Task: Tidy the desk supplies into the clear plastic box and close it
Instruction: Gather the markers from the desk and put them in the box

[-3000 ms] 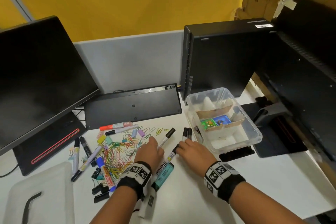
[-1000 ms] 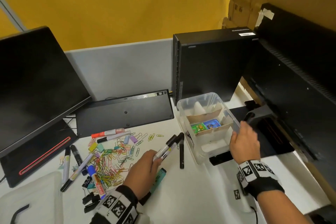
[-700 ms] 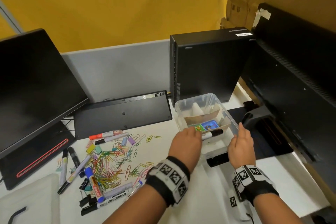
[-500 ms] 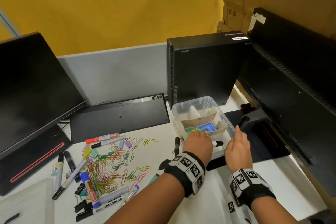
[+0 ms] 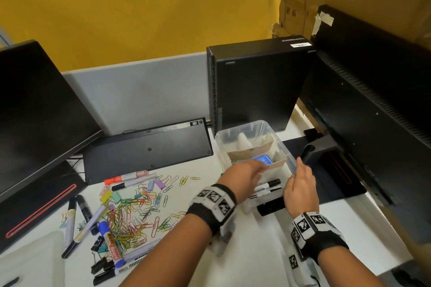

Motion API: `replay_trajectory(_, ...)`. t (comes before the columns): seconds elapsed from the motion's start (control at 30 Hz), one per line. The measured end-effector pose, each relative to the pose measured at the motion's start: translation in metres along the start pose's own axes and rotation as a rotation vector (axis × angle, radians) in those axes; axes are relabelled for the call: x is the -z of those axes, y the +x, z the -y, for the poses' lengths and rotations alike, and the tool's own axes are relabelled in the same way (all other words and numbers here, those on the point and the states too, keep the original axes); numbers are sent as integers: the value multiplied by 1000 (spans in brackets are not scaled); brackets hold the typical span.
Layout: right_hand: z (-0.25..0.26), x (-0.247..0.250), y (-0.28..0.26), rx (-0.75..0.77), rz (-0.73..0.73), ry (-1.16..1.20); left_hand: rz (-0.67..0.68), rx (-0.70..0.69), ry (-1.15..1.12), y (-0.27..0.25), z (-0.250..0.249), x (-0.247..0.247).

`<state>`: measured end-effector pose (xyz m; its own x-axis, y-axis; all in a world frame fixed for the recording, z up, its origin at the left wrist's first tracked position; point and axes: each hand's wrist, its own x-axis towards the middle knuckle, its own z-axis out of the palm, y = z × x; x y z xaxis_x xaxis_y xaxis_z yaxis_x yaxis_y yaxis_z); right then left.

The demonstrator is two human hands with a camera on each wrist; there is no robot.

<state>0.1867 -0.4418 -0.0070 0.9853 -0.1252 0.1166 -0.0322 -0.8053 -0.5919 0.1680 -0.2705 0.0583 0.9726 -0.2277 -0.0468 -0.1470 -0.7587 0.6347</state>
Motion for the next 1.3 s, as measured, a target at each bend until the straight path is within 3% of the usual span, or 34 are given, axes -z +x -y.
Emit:
replay_trajectory(0.07,0,0,0,5,-9,6,-138,-26,-77,-20,19,15)
replay_trajectory(0.17,-1,0,-1,2,-11,11,-232,72,-57,-60,59,32)
replay_trajectory(0.33,3,1,-4,44,-84,-82,-83,368,127,-133,113,34)
replay_trajectory(0.4,17,5,-12,183,-135,-167,9,446,169,-153,124,23)
replay_trajectory(0.47,43,7,-26,417,-106,-153,75,470,194,-165,129,11)
replay_trajectory(0.57,82,-9,-58,850,72,-77,139,444,254,-170,128,-5)
replay_trajectory(0.6,88,-20,-68,928,164,-48,159,431,291,-169,127,-9)
replay_trajectory(0.67,94,-40,-82,900,349,-51,175,411,354,-165,125,-14)
replay_trajectory(0.73,89,-59,-88,719,509,-163,177,410,389,-162,124,-18)
replay_trajectory(0.8,79,-74,-87,618,564,-385,181,415,415,-159,123,-21)
replay_trajectory(0.87,71,-86,-85,627,612,-511,178,421,421,-156,123,-23)
replay_trajectory(0.97,64,-98,-83,700,611,-583,115,446,334,-155,121,-17)
replay_trajectory(1.1,62,-101,-77,789,610,-602,-65,420,75,-161,119,3)
replay_trajectory(1.3,85,-73,-82,892,523,-264,-231,376,-175,-170,116,37)
